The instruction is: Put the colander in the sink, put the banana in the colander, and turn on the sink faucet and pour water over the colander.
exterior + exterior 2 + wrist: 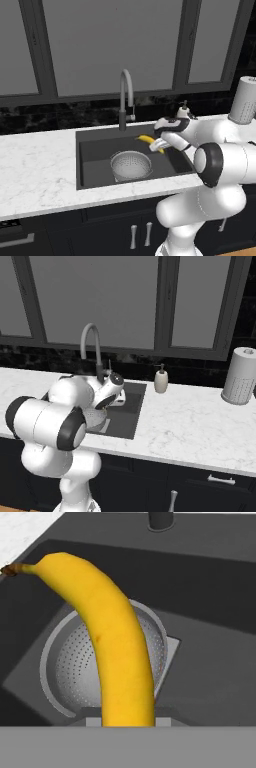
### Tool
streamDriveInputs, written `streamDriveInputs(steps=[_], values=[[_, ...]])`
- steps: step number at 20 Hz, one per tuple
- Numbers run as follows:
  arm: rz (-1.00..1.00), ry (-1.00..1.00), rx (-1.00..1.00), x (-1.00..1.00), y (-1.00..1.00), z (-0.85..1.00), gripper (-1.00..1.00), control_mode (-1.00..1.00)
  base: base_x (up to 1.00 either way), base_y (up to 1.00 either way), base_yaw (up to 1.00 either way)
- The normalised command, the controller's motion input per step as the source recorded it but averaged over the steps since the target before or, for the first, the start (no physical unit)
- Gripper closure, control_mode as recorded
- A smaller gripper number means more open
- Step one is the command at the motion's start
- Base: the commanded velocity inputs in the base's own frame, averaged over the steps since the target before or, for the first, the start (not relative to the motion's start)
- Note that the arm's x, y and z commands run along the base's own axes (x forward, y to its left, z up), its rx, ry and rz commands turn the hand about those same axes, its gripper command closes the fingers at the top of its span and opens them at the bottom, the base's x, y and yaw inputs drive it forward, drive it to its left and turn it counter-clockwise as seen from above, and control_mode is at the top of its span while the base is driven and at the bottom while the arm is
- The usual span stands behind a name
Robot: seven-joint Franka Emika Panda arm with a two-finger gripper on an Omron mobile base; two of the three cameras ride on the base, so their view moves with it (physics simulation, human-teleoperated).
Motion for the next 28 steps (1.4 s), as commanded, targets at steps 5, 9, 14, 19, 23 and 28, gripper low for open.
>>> streamDriveInputs(steps=[5,9,14,19,23,28], values=[[0.01,0.00,0.00,0.21,0.39,-0.36,1.00,-1.00,0.00,0.00,0.00],[0.00,0.00,0.00,0.14,0.32,-0.28,1.00,-1.00,0.00,0.00,0.00],[0.00,0.00,0.00,0.06,0.26,-0.31,1.00,-1.00,0.00,0.00,0.00],[0.00,0.02,0.00,0.03,0.20,-0.35,1.00,-1.00,0.00,0.00,0.00],[0.00,0.03,0.00,0.03,0.18,-0.33,1.00,-1.00,0.00,0.00,0.00],[0.00,0.02,0.00,0.03,0.18,-0.26,1.00,-1.00,0.00,0.00,0.00]])
